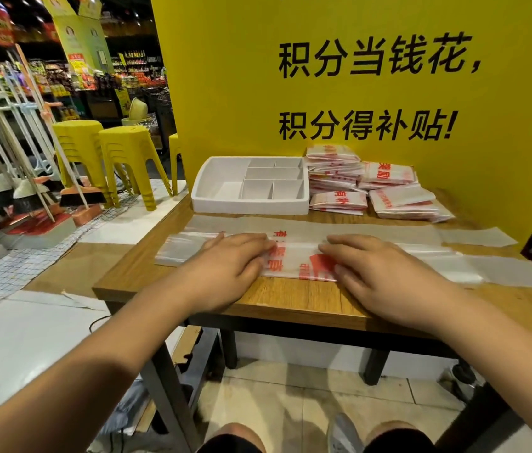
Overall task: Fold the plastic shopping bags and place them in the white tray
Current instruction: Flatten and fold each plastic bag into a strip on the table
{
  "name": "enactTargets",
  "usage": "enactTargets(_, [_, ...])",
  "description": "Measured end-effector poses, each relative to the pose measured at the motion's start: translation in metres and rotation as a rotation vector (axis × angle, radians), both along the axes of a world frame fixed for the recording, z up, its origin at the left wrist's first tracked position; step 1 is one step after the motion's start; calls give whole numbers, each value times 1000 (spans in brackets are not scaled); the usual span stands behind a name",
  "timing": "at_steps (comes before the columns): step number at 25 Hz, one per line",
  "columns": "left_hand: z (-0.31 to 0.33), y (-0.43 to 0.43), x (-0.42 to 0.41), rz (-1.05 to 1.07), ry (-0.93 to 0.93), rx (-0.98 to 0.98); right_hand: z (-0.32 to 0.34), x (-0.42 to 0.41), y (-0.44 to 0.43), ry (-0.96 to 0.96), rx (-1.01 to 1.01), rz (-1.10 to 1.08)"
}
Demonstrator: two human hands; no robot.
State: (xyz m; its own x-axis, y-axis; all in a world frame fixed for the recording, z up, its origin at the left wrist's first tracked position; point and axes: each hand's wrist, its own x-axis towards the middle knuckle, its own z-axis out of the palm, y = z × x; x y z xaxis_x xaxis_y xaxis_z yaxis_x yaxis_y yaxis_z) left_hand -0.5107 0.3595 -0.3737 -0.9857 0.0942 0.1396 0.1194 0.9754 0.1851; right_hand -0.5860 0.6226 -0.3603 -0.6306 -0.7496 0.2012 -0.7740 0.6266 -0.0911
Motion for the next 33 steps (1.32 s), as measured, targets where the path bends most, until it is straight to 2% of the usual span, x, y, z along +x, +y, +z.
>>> enactTargets(5, [4,-6,8,63,-165,-10,-9,0,-1,-85,-22,-48])
enactTargets(8, [8,-28,20,187,-267,-48,-9,-2,16,-249,95,-119])
enactTargets(13, [12,-52,36,286,-296,-51,-4,-4,63,-286,157,-309])
enactTargets(16, [10,-43,48,275,-308,-67,-3,1,75,-316,192,-315])
enactTargets(18, [9,-33,58,268,-263,-113,-4,6,80,-286,188,-339])
enactTargets(20, [10,-22,64,196,-154,-177,-2,11,78,-175,177,-341])
enactTargets(22, [10,-12,63,59,-89,-181,0,17,67,-101,139,-230])
enactTargets(25, [4,-7,63,-57,-82,-195,0,28,52,-115,162,-90])
enactTargets(28, [0,-11,66,-68,4,-150,-3,31,54,14,158,-78])
enactTargets(31, [1,-14,66,-79,-11,-128,0,36,53,122,125,-57])
enactTargets(33, [3,-15,68,-96,-39,-122,6,38,54,116,139,-62])
